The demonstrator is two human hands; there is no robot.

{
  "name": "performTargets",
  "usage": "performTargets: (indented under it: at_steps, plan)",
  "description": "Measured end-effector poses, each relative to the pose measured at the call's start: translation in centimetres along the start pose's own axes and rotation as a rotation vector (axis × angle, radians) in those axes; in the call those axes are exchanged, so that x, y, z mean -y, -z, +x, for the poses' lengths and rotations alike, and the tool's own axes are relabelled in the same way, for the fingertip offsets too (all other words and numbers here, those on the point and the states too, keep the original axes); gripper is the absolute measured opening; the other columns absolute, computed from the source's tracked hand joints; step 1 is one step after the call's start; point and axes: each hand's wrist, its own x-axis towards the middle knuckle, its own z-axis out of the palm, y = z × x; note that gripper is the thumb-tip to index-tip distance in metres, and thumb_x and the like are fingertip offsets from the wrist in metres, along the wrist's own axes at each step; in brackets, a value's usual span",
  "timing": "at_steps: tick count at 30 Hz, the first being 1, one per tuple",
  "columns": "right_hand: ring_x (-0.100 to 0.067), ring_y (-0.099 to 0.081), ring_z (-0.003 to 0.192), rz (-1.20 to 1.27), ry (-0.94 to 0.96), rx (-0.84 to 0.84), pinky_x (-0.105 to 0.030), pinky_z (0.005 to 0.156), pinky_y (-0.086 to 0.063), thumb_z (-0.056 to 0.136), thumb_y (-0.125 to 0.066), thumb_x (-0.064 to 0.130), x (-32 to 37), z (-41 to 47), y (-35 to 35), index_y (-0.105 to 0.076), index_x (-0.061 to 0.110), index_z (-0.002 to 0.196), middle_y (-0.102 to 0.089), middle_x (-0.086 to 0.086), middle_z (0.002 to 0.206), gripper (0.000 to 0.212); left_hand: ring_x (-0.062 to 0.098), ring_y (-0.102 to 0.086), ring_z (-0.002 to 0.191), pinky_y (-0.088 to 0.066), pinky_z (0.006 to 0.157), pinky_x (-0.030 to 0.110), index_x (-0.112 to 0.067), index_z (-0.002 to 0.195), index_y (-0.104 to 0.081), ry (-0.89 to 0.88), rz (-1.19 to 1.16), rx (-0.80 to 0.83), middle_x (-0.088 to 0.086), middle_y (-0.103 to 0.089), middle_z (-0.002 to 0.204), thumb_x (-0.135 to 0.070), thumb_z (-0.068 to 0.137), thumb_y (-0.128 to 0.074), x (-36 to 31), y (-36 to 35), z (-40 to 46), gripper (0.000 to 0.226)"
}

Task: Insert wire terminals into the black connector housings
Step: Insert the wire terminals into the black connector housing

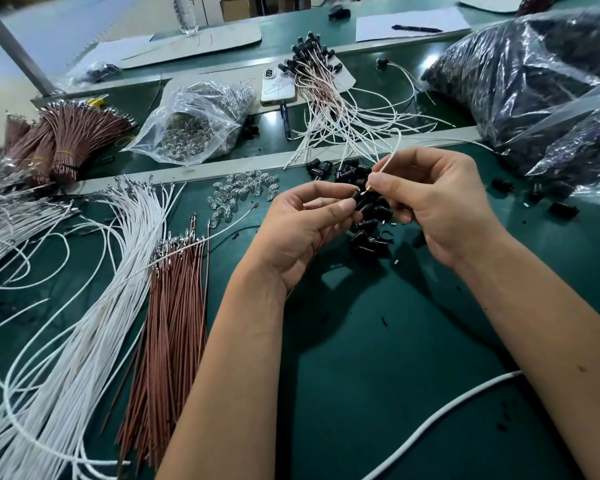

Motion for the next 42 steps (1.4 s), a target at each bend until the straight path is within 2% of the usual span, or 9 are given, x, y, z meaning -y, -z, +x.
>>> performTargets:
  at_steps: [5, 14, 20, 24, 29, 32, 36, 39, 42]
  plan:
    - [-0.01, -0.051, 0.05, -0.053, 0.002, 0.018, -0.021, 0.043, -0.036, 0.081, -0.085, 0.008, 0.1, -0.2, -0.1, -0.075, 0.016, 0.08, -0.068, -0.001, 0.066, 0.013, 0.018, -0.074, 0.072, -0.058, 0.071, 0.018, 0.001, 0.094, -0.072, 0.01, -0.035, -0.016, 0.013, -0.074, 0.079, 0.013, 0.091, -0.058, -0.1, 0.0, 0.0, 0.019]
    - [-0.011, -0.052, 0.059, -0.029, -0.198, 0.104, -0.02, 0.044, -0.037, 0.088, -0.078, 0.008, 0.6, -0.2, 0.0, -0.074, 0.014, 0.073, -0.061, -0.001, 0.065, 0.016, 0.019, -0.074, 0.071, -0.058, 0.068, 0.017, 0.002, 0.095, -0.072, 0.015, -0.042, -0.023, 0.013, -0.075, 0.08, 0.012, 0.09, -0.06, -0.2, -0.1, -0.1, 0.016]
    - [-0.01, -0.049, 0.056, -0.034, -0.202, 0.096, -0.02, 0.043, -0.037, 0.084, -0.081, 0.007, 0.7, -0.4, -0.3, -0.072, 0.014, 0.067, -0.059, -0.001, 0.061, 0.021, 0.018, -0.074, 0.07, -0.057, 0.068, 0.017, 0.004, 0.097, -0.072, -0.011, -0.038, -0.046, 0.015, -0.075, 0.08, 0.011, 0.089, -0.062, 0.0, 0.1, 0.0, 0.014]
    - [-0.013, -0.047, 0.055, -0.121, -0.147, 0.05, -0.021, 0.041, -0.038, 0.088, -0.079, 0.005, 0.4, -0.6, -0.7, -0.071, 0.005, 0.074, -0.057, -0.002, 0.06, 0.016, 0.018, -0.074, 0.07, -0.057, 0.069, 0.017, 0.003, 0.094, -0.072, -0.018, -0.006, -0.068, 0.015, -0.075, 0.078, 0.012, 0.089, -0.063, 0.2, 0.1, 0.1, 0.014]
    - [-0.015, -0.054, 0.056, -0.124, -0.066, 0.002, -0.024, 0.041, -0.042, 0.099, -0.069, 0.019, 0.5, -0.5, -1.0, -0.076, 0.009, 0.074, -0.065, -0.006, 0.063, 0.028, 0.018, -0.073, 0.071, -0.057, 0.069, 0.017, 0.001, 0.093, -0.073, -0.023, -0.012, -0.083, 0.015, -0.075, 0.08, 0.011, 0.088, -0.064, 0.1, 0.1, 0.2, 0.014]
    - [-0.013, -0.055, 0.054, -0.146, -0.006, -0.086, -0.023, 0.041, -0.043, 0.097, -0.072, 0.017, 0.3, -0.4, -1.1, -0.079, 0.009, 0.079, -0.066, -0.004, 0.063, 0.021, 0.018, -0.074, 0.072, -0.057, 0.069, 0.017, 0.001, 0.095, -0.073, -0.027, -0.028, -0.06, 0.015, -0.075, 0.081, 0.01, 0.089, -0.064, 0.1, 0.0, 0.1, 0.015]
    - [-0.011, -0.058, 0.055, -0.029, 0.0, -0.178, -0.022, 0.043, -0.047, 0.089, -0.08, 0.01, 0.2, -0.4, -0.9, -0.076, 0.012, 0.084, -0.068, -0.001, 0.067, 0.007, 0.017, -0.073, 0.072, -0.057, 0.07, 0.017, 0.0, 0.095, -0.074, -0.041, -0.052, -0.041, 0.013, -0.074, 0.079, 0.009, 0.088, -0.065, 0.0, -0.2, 0.1, 0.015]
    - [-0.011, -0.062, 0.058, 0.06, -0.033, -0.134, -0.021, 0.046, -0.049, 0.087, -0.082, 0.01, 0.3, -0.4, -0.8, -0.073, 0.011, 0.085, -0.072, 0.0, 0.069, 0.009, 0.016, -0.073, 0.071, -0.057, 0.07, 0.017, 0.0, 0.095, -0.074, -0.045, -0.046, -0.042, 0.013, -0.075, 0.079, 0.009, 0.088, -0.065, 0.0, -0.2, 0.1, 0.015]
    - [-0.012, -0.063, 0.06, 0.152, -0.063, -0.061, -0.02, 0.049, -0.049, 0.076, -0.084, 0.018, 0.6, -0.4, -0.7, -0.073, 0.012, 0.083, -0.073, -0.003, 0.071, 0.014, 0.017, -0.074, 0.073, -0.057, 0.07, 0.017, -0.001, 0.095, -0.074, -0.051, -0.045, -0.048, 0.013, -0.075, 0.079, 0.009, 0.088, -0.065, 0.1, -0.1, 0.1, 0.015]
